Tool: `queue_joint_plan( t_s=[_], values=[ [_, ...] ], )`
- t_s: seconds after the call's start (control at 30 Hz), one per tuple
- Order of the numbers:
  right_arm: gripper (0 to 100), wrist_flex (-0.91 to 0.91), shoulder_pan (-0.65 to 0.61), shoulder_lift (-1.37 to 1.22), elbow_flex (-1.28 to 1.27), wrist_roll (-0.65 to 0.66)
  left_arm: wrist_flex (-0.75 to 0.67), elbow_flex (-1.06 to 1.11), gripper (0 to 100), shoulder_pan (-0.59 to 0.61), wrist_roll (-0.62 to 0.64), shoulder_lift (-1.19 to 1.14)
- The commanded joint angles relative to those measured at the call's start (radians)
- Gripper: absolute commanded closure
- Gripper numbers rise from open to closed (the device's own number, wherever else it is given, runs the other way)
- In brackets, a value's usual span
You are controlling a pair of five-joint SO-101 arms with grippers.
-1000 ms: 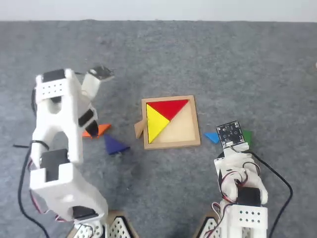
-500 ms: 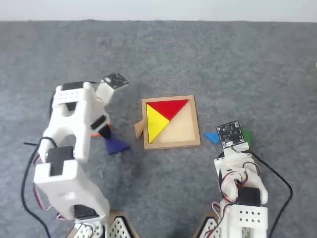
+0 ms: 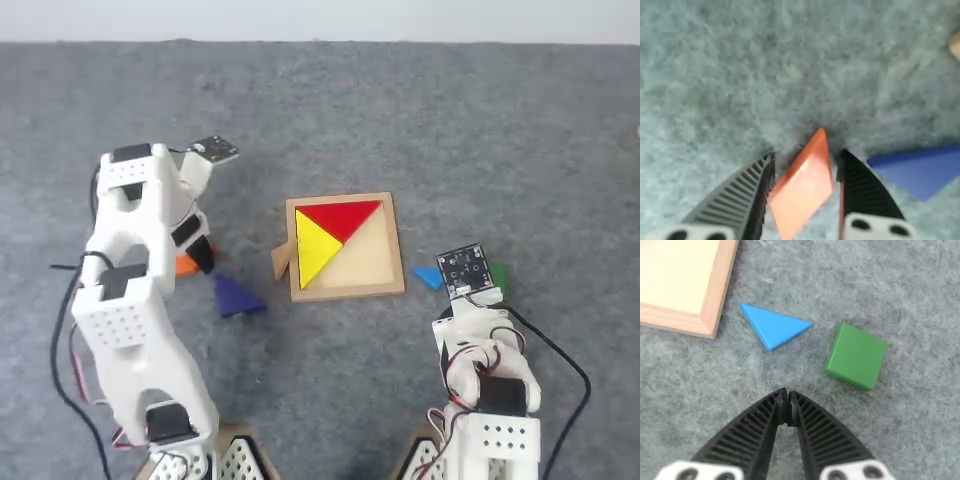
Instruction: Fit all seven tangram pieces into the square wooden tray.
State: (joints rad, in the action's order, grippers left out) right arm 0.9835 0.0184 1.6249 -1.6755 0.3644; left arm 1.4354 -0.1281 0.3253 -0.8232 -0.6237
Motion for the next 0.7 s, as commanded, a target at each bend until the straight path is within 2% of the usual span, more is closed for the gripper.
queue_joint_plan(
  t_s=[0.0,0.13,0.23,0.47,0.67],
  values=[
    [98.9,-0.002,-0.005,0.019,-0.015,0.011,-0.015,-0.099,80,0.021,0.068,0.011],
    [98.9,-0.004,-0.005,0.019,-0.015,0.011,-0.066,-0.108,80,0.031,0.152,0.132],
    [98.9,-0.004,-0.005,0.019,-0.015,0.011,-0.124,-0.018,80,0.064,0.161,0.259],
    [98.9,-0.004,-0.005,0.019,-0.015,0.011,-0.172,0.366,80,0.106,-0.034,0.462],
    [98.9,-0.002,-0.005,0.019,-0.015,0.011,-0.215,0.529,80,0.107,-0.008,0.559]
  ],
)
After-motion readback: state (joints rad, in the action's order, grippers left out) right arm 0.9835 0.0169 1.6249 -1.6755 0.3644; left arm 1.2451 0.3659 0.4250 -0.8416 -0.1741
